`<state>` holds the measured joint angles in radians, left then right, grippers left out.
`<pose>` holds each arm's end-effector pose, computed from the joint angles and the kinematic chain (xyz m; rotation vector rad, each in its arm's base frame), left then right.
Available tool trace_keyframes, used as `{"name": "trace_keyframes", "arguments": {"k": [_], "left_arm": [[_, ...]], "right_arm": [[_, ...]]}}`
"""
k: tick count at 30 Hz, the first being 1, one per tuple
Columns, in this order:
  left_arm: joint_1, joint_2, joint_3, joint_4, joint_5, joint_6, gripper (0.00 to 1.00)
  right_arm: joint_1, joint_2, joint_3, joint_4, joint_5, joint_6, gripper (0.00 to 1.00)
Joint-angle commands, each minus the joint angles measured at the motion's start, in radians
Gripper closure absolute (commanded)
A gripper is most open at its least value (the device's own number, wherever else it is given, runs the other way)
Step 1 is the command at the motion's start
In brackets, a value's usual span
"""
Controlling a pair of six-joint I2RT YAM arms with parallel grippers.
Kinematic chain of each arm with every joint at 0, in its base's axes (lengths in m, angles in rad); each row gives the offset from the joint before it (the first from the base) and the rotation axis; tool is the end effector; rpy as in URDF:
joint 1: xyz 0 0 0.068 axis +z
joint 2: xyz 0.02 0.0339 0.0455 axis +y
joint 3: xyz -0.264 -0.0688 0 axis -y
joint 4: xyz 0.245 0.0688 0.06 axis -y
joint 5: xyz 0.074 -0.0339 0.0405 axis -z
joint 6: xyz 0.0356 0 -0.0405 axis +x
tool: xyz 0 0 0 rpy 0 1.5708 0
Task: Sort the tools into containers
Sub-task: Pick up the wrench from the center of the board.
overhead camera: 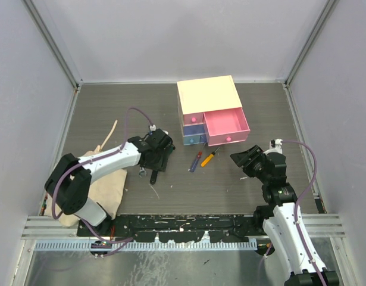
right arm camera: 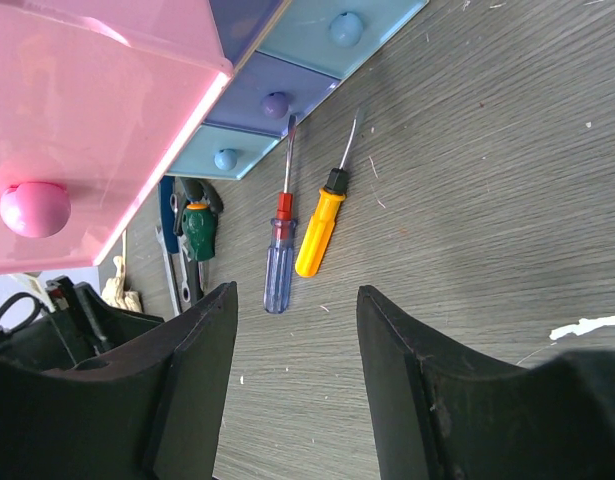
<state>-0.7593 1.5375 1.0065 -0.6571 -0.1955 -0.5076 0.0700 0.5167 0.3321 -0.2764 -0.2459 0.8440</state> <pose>0.2177 -0.1971 0.2040 0.2899 2.7027 -0.0968 0.1386 0.0184 0.2097 0.6470 2.0161 0.8116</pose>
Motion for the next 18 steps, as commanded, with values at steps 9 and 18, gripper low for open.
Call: {"name": "trace_keyframes", "arguments": {"k": [9,18], "left_arm": [[-0.004,0.109,-0.034,0.101,-0.03,-0.008,0.48],[-0.003,0.156,-0.071,0.144,-0.035,-0.011,0.65]], "right_arm": [[0.005,-0.046,0.045,-0.024,0.078,-0.01,0.44],[0.005,-0.097,0.122,-0.1,0.15,-0.041,0.44]]}}
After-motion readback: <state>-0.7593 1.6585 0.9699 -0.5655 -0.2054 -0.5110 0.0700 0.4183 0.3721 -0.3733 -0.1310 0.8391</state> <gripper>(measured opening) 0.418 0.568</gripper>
